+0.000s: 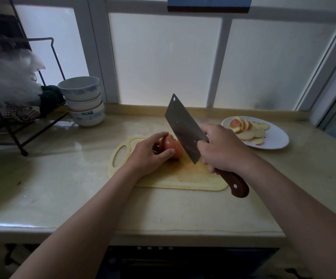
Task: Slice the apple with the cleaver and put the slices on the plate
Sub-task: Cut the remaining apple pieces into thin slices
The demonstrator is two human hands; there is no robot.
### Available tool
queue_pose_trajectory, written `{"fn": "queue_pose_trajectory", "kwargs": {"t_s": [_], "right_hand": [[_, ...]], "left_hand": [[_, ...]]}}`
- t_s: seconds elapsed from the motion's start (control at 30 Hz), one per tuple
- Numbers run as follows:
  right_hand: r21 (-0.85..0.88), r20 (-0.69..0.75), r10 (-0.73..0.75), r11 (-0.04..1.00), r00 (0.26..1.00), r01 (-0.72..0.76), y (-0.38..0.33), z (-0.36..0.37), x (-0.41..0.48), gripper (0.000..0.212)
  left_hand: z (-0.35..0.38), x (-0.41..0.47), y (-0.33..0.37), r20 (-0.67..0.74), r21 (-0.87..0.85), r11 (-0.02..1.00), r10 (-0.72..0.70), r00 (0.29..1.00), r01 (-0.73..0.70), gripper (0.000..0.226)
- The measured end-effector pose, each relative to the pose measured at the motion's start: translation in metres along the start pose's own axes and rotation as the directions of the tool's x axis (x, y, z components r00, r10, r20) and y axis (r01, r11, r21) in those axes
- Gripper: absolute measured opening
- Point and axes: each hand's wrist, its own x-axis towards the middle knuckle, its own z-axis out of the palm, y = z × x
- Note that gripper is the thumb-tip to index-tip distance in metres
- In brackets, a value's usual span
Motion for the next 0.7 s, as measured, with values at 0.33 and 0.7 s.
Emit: {"fn": "queue_pose_trajectory", "kwargs": {"t_s": [0.33, 0.7], "right_hand": [[-0.088, 0.028, 0.006, 0.996, 1.000, -0.004, -0.008, -0.005, -0.010, 0.027], [-0.318, 0.155, 0.089, 0.947, 0.984, -0.036, -0.020, -0.016, -0.037, 0.016]], "left_hand": [[0.001, 0.002, 0.000, -0.011, 0.011, 1.000, 0.002, 1.000, -0.002, 0.062], [0.001, -0.001, 0.002, 0.009, -0.021, 1.000, 0.004, 1.000, -0.003, 0.055]]}}
